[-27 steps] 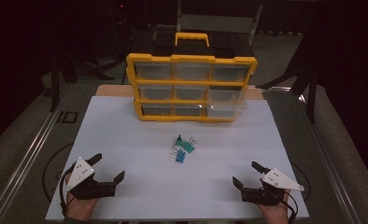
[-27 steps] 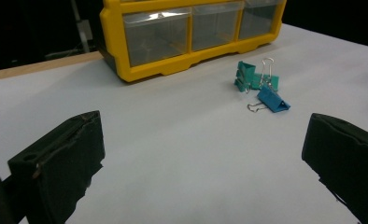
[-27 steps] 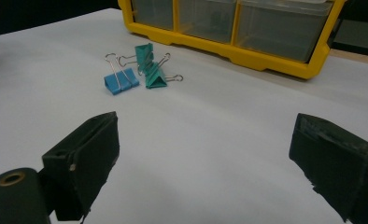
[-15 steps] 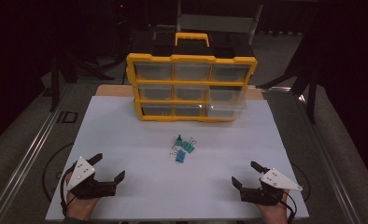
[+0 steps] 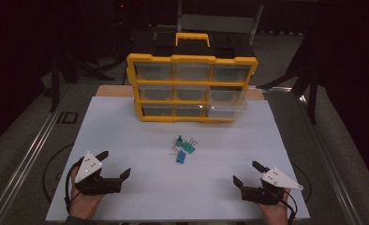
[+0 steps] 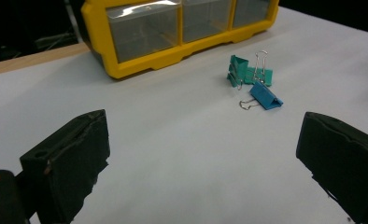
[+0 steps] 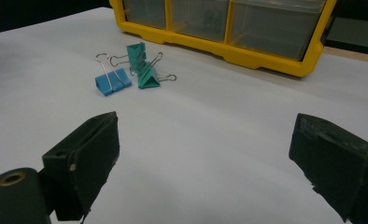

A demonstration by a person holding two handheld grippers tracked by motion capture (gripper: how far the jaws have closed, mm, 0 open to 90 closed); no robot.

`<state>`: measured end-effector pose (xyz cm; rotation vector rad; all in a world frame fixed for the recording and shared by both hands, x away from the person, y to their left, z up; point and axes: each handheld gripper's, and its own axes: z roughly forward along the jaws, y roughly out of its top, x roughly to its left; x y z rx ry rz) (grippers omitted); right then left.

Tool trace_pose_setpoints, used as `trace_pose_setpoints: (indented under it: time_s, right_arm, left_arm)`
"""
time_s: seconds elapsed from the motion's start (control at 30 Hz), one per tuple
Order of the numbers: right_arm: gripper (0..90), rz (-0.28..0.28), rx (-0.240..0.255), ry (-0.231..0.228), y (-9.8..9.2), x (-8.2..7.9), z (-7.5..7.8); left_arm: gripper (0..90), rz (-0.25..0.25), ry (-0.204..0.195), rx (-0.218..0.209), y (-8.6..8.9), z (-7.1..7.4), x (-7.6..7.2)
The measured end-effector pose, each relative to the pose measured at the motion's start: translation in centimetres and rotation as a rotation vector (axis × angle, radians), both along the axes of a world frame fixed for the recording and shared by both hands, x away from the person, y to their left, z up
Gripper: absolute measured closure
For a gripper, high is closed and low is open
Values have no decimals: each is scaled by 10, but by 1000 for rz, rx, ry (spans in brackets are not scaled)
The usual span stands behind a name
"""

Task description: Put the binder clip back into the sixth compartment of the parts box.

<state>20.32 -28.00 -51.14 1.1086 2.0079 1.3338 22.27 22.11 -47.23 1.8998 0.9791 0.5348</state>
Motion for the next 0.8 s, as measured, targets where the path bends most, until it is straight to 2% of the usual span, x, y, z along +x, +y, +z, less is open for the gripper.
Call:
trace_pose_setpoints:
  time_s: [0.27, 0.37, 0.53, 0.8]
  right_arm:
    - [85, 6, -9, -3, 2, 0, 0]
    - [85, 11, -17, -8, 3, -1, 1]
    - [86, 14, -26, -9, 3, -1, 0]
    - [86, 11, -28, -14, 2, -2, 1]
  left_arm:
    - [52, -39, 56, 41, -24, 6, 21]
    - [55, -60, 67, 41, -34, 5, 27]
    - [48, -87, 93, 35, -47, 2, 37]
    - [37, -111, 142, 59, -67, -8, 53]
